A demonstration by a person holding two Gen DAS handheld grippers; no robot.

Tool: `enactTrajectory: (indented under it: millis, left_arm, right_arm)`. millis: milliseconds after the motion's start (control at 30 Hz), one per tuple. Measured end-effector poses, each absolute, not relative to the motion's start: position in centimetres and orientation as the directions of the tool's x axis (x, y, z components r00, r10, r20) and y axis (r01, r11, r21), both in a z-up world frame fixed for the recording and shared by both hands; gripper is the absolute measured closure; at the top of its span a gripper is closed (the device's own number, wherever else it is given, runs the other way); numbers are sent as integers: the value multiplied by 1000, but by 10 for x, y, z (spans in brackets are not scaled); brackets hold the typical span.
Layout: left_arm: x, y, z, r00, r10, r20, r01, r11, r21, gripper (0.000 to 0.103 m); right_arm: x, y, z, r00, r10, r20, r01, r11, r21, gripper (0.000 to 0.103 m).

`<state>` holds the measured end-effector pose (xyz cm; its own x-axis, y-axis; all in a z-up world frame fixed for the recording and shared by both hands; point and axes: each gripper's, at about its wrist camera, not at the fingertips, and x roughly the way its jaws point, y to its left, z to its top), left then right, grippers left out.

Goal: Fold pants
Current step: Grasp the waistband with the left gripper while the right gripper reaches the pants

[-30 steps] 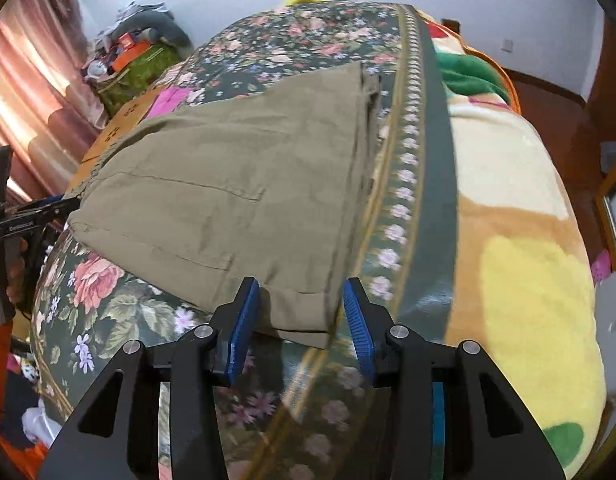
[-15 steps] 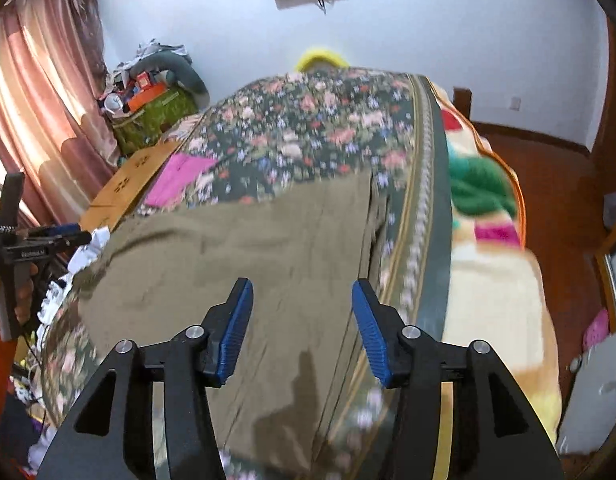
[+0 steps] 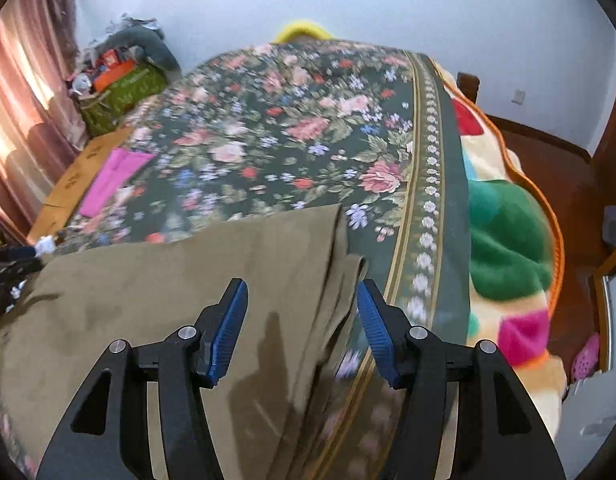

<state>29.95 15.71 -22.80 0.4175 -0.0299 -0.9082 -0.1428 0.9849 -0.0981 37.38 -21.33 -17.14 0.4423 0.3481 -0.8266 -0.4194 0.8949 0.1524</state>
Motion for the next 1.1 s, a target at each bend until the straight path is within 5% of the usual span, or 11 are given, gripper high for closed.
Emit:
enactTrajectory:
  millis: [300,367,533,700,867,1100]
  left_arm:
    - [302,161,-245,400,-105,-911,-134,976,-172,18]
    - [301,152,-245,409,-73,-910,-108,986,-127,20]
    - [298,145,-244,438,-45,-898,-90,992,-93,39]
    - [290,140,-241,492,111,-864,-177,984,26,42]
    - [288,152,-243,473,51,-879,-217,974,-60,42]
    - [279,142,-221,462,40,-886,-152,988,-35,41]
  right_arm:
    - [437,-207,-208,369,387,-845,-376,893,245,54]
    - [441,-203,-214,351,402,-846,-380,887,263,75]
    - [439,-196,-224,353,364,-862,-398,892,213,93]
    - [435,-188,-226,381,310,-871,-422,897,134,95]
    - [434,-182,-224,397,265,-879,-430,899,78,95]
    - [415,-193,-179,444,309,-841,-403,907,121,80]
